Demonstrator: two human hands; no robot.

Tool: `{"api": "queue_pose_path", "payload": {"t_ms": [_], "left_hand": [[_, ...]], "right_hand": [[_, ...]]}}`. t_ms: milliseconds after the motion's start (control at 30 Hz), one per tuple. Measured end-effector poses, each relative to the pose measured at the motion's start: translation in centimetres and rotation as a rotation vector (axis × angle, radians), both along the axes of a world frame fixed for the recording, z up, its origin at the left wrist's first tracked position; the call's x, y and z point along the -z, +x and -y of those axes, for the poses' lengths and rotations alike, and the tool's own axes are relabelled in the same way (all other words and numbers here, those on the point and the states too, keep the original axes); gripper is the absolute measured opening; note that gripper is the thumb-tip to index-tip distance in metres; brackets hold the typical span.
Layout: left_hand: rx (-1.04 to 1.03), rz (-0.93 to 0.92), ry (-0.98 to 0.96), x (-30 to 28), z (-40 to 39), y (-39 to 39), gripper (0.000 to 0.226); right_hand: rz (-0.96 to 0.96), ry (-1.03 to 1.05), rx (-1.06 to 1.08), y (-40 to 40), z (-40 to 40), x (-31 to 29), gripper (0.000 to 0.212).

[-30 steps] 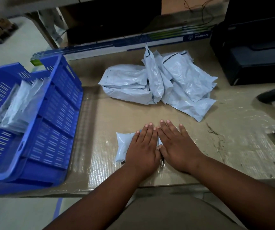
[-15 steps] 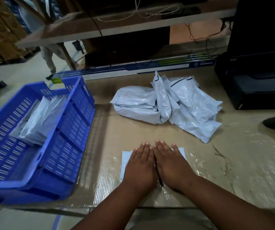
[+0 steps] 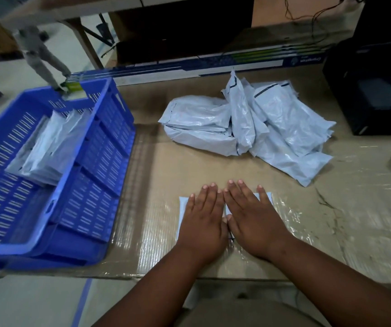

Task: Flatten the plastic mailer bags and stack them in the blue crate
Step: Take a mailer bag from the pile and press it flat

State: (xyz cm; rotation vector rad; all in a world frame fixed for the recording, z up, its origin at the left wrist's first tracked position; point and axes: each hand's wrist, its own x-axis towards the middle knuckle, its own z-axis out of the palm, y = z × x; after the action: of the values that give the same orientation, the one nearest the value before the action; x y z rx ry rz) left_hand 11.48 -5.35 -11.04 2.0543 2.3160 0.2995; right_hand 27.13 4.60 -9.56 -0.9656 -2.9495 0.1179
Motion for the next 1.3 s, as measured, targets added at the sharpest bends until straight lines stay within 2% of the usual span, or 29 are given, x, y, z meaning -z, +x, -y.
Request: {"api": "queue_pose_path", "payload": {"t_ms": [200, 467, 633, 767, 933, 1167, 1300], "left_hand": [[-0.087, 0.020, -0.147, -0.2, -0.3, -0.3, 0.081], [-0.120, -0.081, -0.201, -1.1, 1.2, -2.3, 0.090], [-0.081, -0.100, -0.148, -2.7, 4.2, -3.4, 0.086], [-0.025, -0.091, -0.136, -1.6, 5.6, -3.2, 0.076], [-0.018, -0.105, -0.133, -0.6, 5.7, -3.5, 0.075], [-0.034, -0.110, -0.146, -1.3, 5.5, -3.0, 0.076], [0.072, -0.080, -0.031, -2.4, 3.7, -1.3, 0.073]], "right_hand": [[-0.006, -0.028, 0.004, 0.0, -0.1, -0.2, 0.067], [0.001, -0.050, 0.012, 0.3, 0.0, -0.3, 0.069], [-0.040, 0.007, -0.049, 0.7, 1.2, -1.1, 0.071], [-0.046, 0.010, -0.151, 0.6, 4.0, -0.7, 0.067], [0.027, -0.041, -0.142, 0.4, 4.2, -0.2, 0.068], [0.003, -0.090, -0.147, 0.6, 3.7, -0.7, 0.072], [-0.051, -0.034, -0.013, 3.1, 2.1, -1.6, 0.072]]}}
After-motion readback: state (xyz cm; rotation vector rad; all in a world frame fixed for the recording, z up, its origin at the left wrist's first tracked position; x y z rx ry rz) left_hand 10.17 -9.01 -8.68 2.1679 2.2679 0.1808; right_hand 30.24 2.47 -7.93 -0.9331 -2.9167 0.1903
